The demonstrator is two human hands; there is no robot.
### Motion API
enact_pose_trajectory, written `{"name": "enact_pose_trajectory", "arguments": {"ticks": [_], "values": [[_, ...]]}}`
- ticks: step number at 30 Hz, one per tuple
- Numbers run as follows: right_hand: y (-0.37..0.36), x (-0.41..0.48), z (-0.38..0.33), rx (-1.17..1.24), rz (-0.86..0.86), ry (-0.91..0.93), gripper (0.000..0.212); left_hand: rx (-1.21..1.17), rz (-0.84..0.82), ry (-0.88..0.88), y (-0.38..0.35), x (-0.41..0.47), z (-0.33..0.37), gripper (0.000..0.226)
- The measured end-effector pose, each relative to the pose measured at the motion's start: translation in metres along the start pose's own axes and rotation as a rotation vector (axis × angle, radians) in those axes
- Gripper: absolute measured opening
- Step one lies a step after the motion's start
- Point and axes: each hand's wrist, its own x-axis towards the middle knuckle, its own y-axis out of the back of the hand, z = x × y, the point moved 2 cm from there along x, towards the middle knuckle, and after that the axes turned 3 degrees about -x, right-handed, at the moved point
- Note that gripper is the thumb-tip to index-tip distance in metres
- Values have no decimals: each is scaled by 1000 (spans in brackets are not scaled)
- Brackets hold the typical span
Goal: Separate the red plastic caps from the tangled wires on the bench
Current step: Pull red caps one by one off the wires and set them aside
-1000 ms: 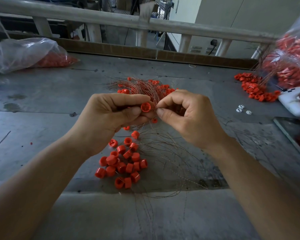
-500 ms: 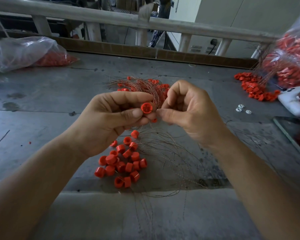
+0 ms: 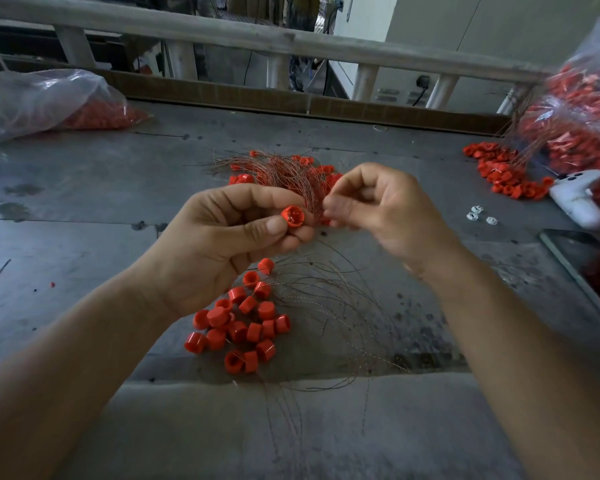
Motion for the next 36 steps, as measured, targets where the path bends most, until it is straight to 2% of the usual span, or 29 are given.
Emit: {"name": "enact_pose_trajectory", "arguments": {"ticks": [2,4,5,10,17,21,25,30,36], "values": [[17,9,19,-246,194,-35,16,-6,24,2,-1,0,0,21],[30,16,37,-516,288,-94,11,-16,35,2,-1,0,0,21],[33,19,47,-586,284,-140,9,-20,37,1,-1,0,1,22],[29,26,77,-753,104,-261,30,-23,49,-4,0,-1,3,22],[27,28,82,-814,108,-208,17,-27,56,12,0,0,-1,23],[33,29,74,-672,237,-167,17,-8,64,9,2,1,0,24],[34,25,54,-269,305,-180,23,11,80,17,3,0,0,23],[14,9,19,193,67,-156,27,28,114,36,3,0,-1,20],[-4,-3,-1,392,-141,-137,27,45,180,58,4,1,-2,19]]}}
